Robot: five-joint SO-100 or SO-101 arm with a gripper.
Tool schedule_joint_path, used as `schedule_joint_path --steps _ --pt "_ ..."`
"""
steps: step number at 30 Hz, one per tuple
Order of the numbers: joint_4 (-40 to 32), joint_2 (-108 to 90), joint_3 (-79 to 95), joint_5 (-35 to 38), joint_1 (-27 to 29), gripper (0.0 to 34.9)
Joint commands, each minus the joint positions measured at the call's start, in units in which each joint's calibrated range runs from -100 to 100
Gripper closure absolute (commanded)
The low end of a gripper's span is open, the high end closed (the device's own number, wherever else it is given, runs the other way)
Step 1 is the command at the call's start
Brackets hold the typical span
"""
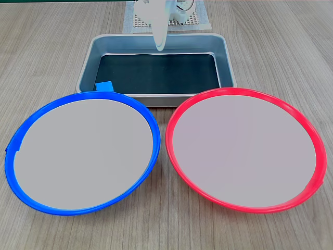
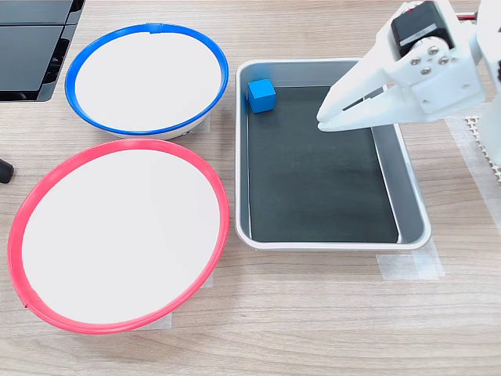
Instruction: Move a blue block from tray to blue dish
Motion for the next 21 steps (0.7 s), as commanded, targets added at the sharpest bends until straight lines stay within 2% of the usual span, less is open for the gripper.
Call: schedule_joint_path --steps 1,3,5,10,14,18,21 --pt "0.19 -0.26 0.0 0.24 -0.36 34.6" --pt "0.36 -0.26 0.0 -0.2 -1.11 34.6" --pt "1.6 2.3 -2.0 2.44 -1.21 34.8" --pt "5.81 17.74 -17.75 11.67 4.06 34.8" --pt "8.53 34.8 -32.32 22.12 9.43 34.9" --pt "6.14 52.71 -45.15 32.28 15.55 34.9" --pt "6.88 66.01 -55.17 40.54 18.46 34.8"
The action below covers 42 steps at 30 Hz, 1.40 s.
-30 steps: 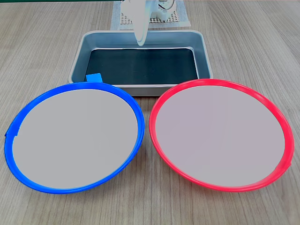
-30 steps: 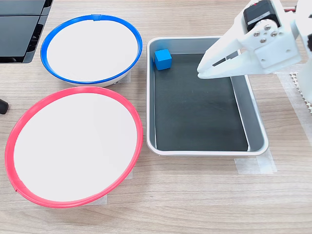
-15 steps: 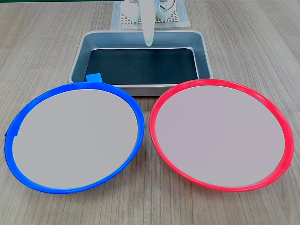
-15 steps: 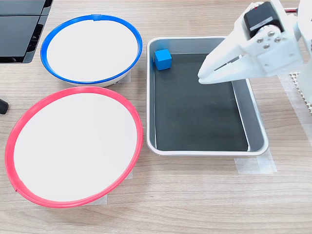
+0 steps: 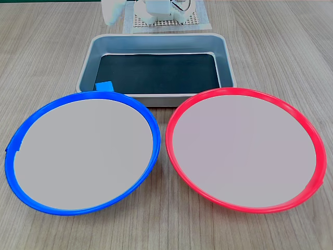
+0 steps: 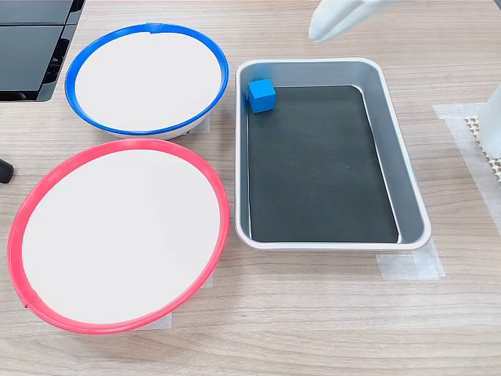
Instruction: Move a blue block from tray to blue dish
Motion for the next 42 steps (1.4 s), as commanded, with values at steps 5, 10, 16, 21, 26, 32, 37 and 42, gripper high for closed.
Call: schedule_joint_path --steps 5,10,16,21,26,32,37,42 --pt "1.43 23.48 -18.62 16.02 2.07 31.0" --pt "1.6 29.45 -21.81 23.83 1.79 19.6" --pt "1.93 33.97 -23.18 30.04 0.75 14.5" --pt "1.68 36.36 -25.54 34.92 1.6 15.4" --pt "0.85 38.92 -28.64 37.7 4.33 15.4" --pt "-0.47 41.64 -29.64 38.29 5.46 15.3" --pt "-2.12 44.2 -29.73 37.26 3.1 16.4" --pt "-2.12 45.06 -30.0 35.65 0.28 16.2"
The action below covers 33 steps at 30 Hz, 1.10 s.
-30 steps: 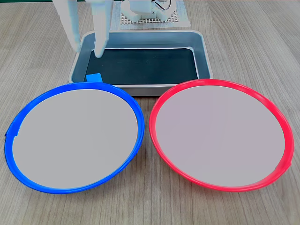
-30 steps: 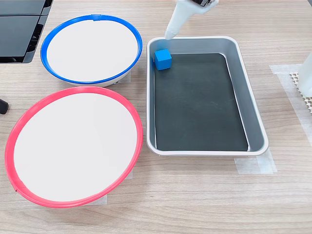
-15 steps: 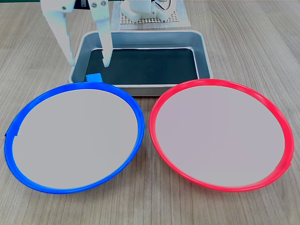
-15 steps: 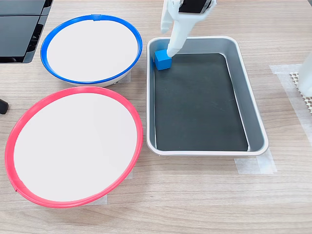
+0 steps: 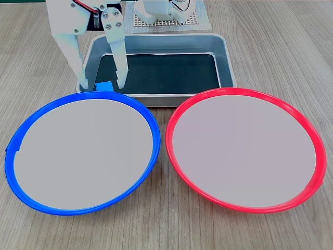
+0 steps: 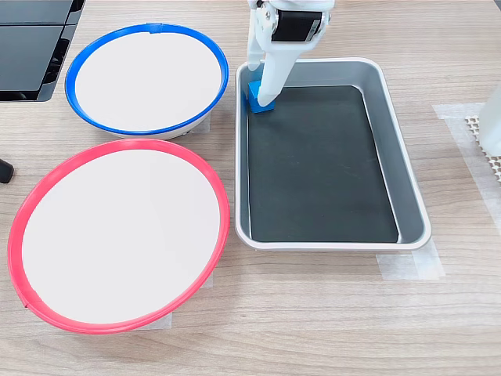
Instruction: Move a blue block from tray to blue dish
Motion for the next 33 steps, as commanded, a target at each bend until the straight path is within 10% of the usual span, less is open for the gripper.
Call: schedule_joint_path --steps 1,33 --pt "-0.24 0.04 -2.42 -1.12 -1.51 16.1" --pt "1.16 1.83 1.22 -0.44 -2.26 15.9"
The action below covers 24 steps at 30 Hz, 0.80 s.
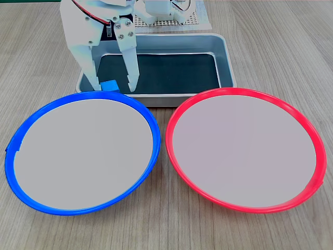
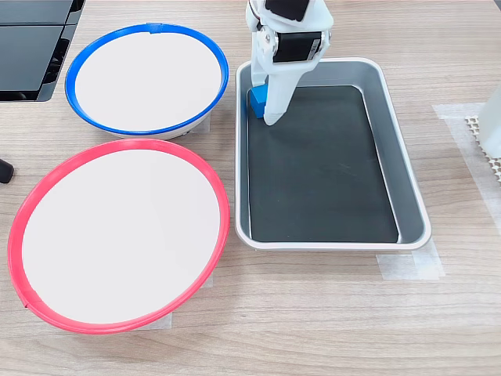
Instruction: Move a blue block from tray to blue dish
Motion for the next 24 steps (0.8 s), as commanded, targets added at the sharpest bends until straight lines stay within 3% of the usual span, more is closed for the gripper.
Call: schedule_joint_path --steps 1,5,8,11,12,15,22,24 --pt "0.35 -0.72 0.68 0.44 0.49 15.9" --pt "-0.23 -0.64 1.68 0.88 0.68 16.4" --pt "-0.56 -0.55 2.14 0.98 0.68 19.7" --pt "-0.56 -0.64 2.23 0.49 0.4 33.0" --pt "-0.56 -0.72 2.23 0.05 0.21 34.6" --pt "3.73 -2.77 0.77 -1.9 -1.39 34.7" --pt "40.87 -14.54 -16.34 -14.46 -15.98 34.8" --pt "43.93 -15.39 -20.99 -21.78 -21.06 34.8"
